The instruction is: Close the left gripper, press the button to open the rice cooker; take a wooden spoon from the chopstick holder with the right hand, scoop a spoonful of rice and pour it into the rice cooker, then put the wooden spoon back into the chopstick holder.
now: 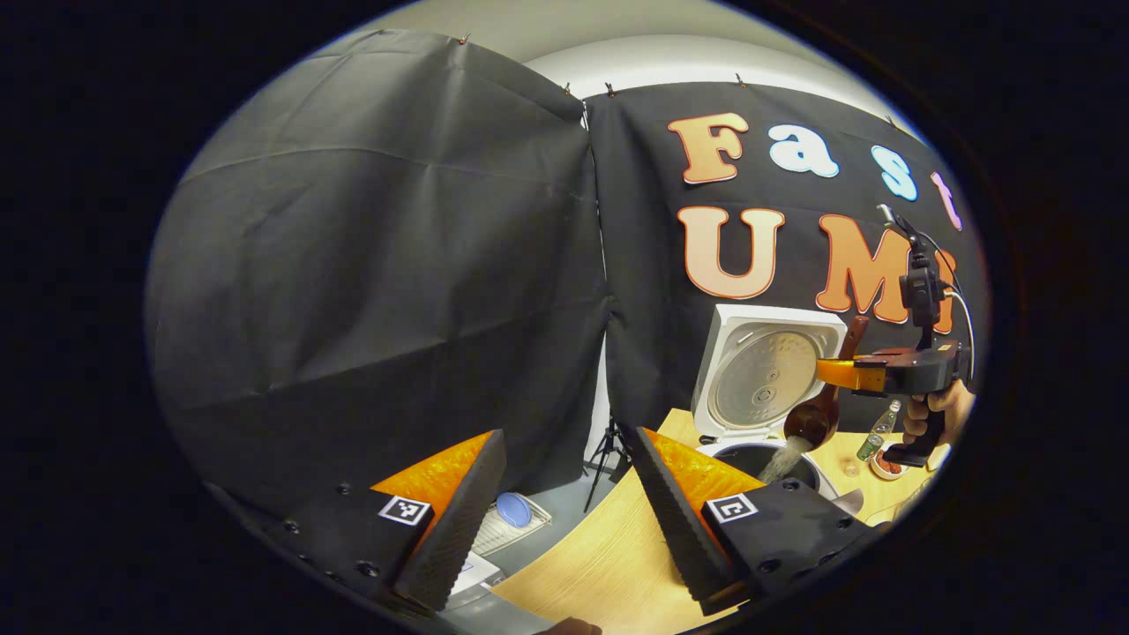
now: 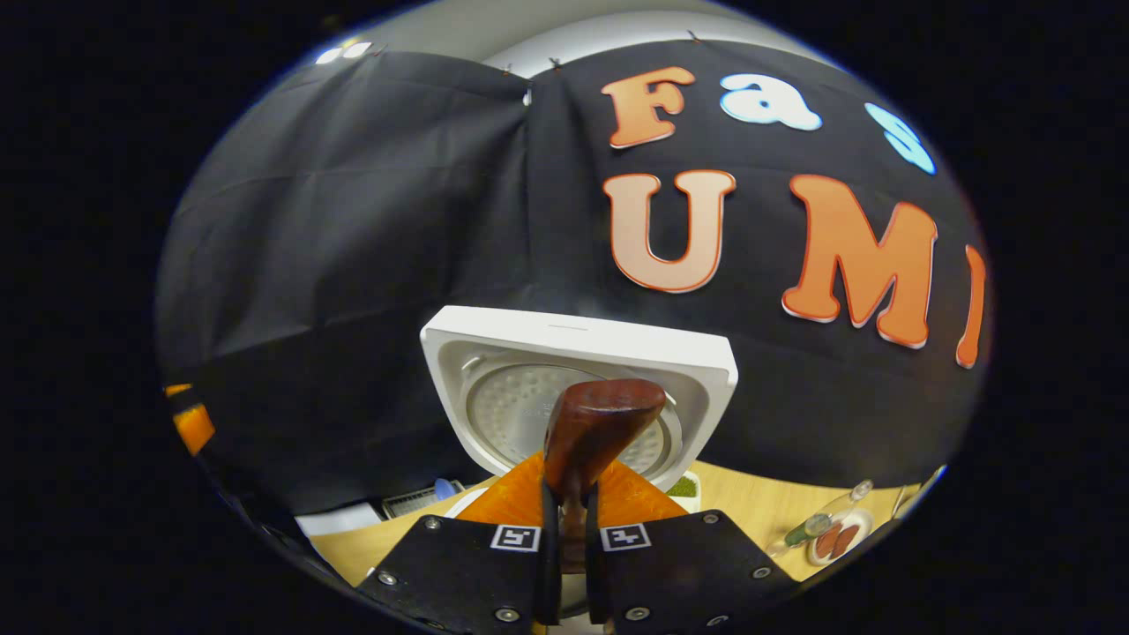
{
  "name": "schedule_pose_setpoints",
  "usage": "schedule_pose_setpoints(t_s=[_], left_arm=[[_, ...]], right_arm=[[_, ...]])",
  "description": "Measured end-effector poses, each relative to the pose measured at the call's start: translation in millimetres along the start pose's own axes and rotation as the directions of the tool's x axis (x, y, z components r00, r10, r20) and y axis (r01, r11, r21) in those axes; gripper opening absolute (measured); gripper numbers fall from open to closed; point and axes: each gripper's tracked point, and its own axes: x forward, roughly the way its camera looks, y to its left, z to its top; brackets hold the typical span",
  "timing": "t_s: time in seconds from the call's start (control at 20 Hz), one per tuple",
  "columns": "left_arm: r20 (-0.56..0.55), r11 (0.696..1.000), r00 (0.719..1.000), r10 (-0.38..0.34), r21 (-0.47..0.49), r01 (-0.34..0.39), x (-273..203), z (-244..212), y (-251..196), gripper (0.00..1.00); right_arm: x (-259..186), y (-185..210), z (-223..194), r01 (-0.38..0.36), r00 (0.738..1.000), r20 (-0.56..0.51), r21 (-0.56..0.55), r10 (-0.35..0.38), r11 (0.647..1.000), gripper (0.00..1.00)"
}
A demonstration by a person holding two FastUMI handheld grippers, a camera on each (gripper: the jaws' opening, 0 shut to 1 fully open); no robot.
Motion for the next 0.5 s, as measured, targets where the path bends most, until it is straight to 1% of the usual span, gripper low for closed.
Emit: schedule_pose_setpoints(t_s=[0.15, 0.2, 0.25, 0.3, 0.4, 0.5], left_arm=[[-0.003, 1.000, 1.000, 0.004, -0.001, -0.004, -4.2, -0.7, 3.1, 0.98], [-0.005, 1.000, 1.000, 0.006, -0.001, -0.006, -5.0, -1.2, 3.4, 0.95], [-0.005, 1.000, 1.000, 0.008, -0.001, -0.008, -7.3, -1.3, 5.4, 0.98], [-0.003, 1.000, 1.000, 0.010, -0.001, -0.010, -9.1, -1.2, 6.0, 0.98], [-0.003, 1.000, 1.000, 0.014, 0.002, -0.014, -12.0, 0.3, 6.0, 0.98], [-0.006, 1.000, 1.000, 0.020, 0.003, -0.020, -15.4, -1.6, 4.9, 0.98]], right_arm=[[-6.0, 10.0, 8.0, -0.022, 0.999, 0.021, -0.074, 0.024, 0.997, 0.10], [-8.9, 10.5, 10.8, -0.016, 0.999, 0.030, -0.105, 0.019, 0.994, 0.11], [-12.7, 13.9, 15.5, -0.007, 0.999, 0.039, -0.134, 0.013, 0.991, 0.11], [-17.3, 16.9, 19.4, -0.004, 0.999, 0.045, -0.157, 0.011, 0.988, 0.11], [-18.0, 14.7, 21.8, -0.005, 0.998, 0.057, -0.162, 0.014, 0.987, 0.11], [-21.6, 10.5, 25.7, -0.001, 0.998, 0.069, -0.120, 0.009, 0.993, 0.11]])
